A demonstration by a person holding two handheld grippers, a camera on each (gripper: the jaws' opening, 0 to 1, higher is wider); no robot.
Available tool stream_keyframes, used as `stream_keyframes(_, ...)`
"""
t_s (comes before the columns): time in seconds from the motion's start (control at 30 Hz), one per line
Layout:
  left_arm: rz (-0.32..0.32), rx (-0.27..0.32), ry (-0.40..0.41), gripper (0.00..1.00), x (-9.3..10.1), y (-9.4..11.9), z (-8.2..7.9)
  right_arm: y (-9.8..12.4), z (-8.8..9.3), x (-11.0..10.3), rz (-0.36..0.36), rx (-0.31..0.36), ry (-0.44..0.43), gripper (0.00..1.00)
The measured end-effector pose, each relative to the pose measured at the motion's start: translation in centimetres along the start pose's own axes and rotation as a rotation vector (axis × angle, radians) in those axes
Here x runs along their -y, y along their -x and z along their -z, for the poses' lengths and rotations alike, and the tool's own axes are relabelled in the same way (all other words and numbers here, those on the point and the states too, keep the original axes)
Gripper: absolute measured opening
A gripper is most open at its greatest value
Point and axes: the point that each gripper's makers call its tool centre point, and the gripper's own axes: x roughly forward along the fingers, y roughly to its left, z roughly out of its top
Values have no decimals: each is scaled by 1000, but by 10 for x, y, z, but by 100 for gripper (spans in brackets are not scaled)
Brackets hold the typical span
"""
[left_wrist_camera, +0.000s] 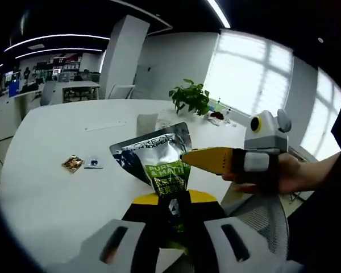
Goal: Arrange the skincare products in the storage area until every visible bottle or jar stands upright without overlapping.
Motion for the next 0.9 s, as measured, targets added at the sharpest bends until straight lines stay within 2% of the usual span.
stream_keyframes(0.23, 3, 12, -65, 12, 14, 4, -6, -5, 1, -18, -22, 19, 27, 29)
stream_keyframes(0.3, 2, 11, -72, 13, 13, 5, -5, -2, 0, -17, -13, 28, 18, 29)
stream_keyframes(0.4, 10, 13, -63, 14, 16, 7, -4, 0, -1, -18, -9, 37, -72, 25)
stream_keyframes(0.47, 9, 7, -57, 17, 16, 8, -1, 2, -1, -20, -16, 32, -134, 16)
stream_keyframes(0.5, 7, 6, -59, 18, 15, 9, 2, 2, 2, -17, 3, 14, -156, 14)
stream_keyframes(0.53, 6, 7, -64, 19, 14, 9, 3, 3, 2, -16, 1, 14, -150, 8)
stream_keyframes(0.57, -9, -1, -66, 16, 11, 10, 6, 4, 0, -18, -17, 22, -184, 4)
stream_keyframes(0.6, -17, -7, -83, 7, 8, 12, 8, 5, 2, -16, -15, 8, -178, 2)
stream_keyframes(0.63, -39, 8, -74, 2, 3, 14, 6, 5, 4, -10, 18, -2, -142, 2)
stream_keyframes(0.67, 12, 32, -51, 6, 13, 14, 0, 7, 7, -7, 23, -22, -111, 2)
stream_keyframes(0.73, -16, 24, -51, 18, 8, 17, 0, 9, 7, -13, -28, -21, -217, 2)
stream_keyframes(0.8, -27, 28, -57, 25, 5, 18, 0, 10, 5, -14, -38, -18, -237, 2)
stream_keyframes(0.9, -22, 34, -19, 25, 2, 21, -1, 11, 3, -22, -80, -40, -251, 2)
